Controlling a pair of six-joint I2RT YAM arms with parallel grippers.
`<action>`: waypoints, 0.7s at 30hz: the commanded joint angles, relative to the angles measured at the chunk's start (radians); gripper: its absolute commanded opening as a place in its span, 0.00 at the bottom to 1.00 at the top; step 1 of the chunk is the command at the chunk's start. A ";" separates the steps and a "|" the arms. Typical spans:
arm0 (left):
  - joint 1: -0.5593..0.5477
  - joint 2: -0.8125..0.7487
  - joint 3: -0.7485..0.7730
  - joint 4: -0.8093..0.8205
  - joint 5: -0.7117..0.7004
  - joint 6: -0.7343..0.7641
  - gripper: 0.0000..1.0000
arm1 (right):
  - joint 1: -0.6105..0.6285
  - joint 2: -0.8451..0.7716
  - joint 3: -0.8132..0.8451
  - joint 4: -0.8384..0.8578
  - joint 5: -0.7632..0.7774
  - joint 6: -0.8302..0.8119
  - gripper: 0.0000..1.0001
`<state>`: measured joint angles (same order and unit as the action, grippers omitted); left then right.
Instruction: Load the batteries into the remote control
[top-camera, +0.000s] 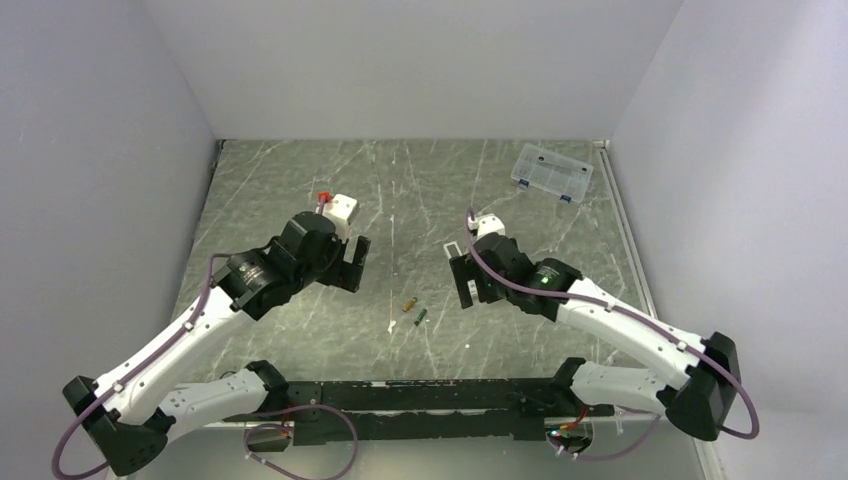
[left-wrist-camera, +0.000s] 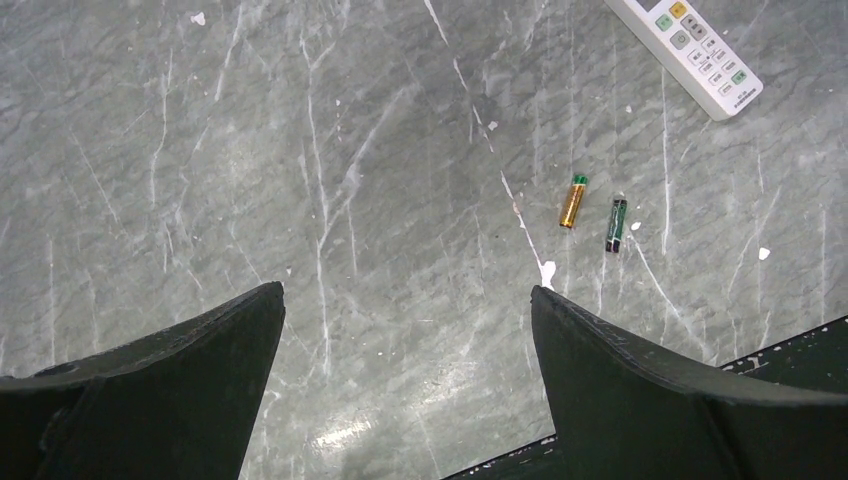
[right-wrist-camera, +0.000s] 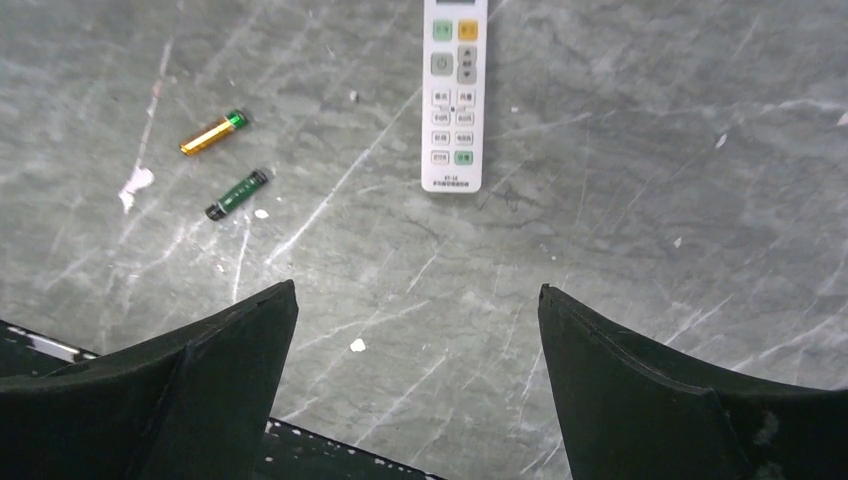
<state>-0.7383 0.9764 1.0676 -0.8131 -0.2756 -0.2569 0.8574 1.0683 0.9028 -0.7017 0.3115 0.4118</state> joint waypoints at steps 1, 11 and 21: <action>0.002 -0.026 0.000 0.030 0.009 0.005 0.99 | -0.002 0.059 -0.024 0.044 -0.026 0.024 0.92; 0.002 -0.034 -0.002 0.030 0.024 0.010 0.99 | -0.021 0.200 -0.038 0.130 -0.040 0.032 0.87; 0.002 -0.037 -0.004 0.029 0.033 0.013 0.99 | -0.104 0.313 -0.026 0.221 -0.106 0.005 0.81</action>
<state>-0.7383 0.9634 1.0664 -0.8127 -0.2588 -0.2527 0.7795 1.3499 0.8627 -0.5533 0.2409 0.4271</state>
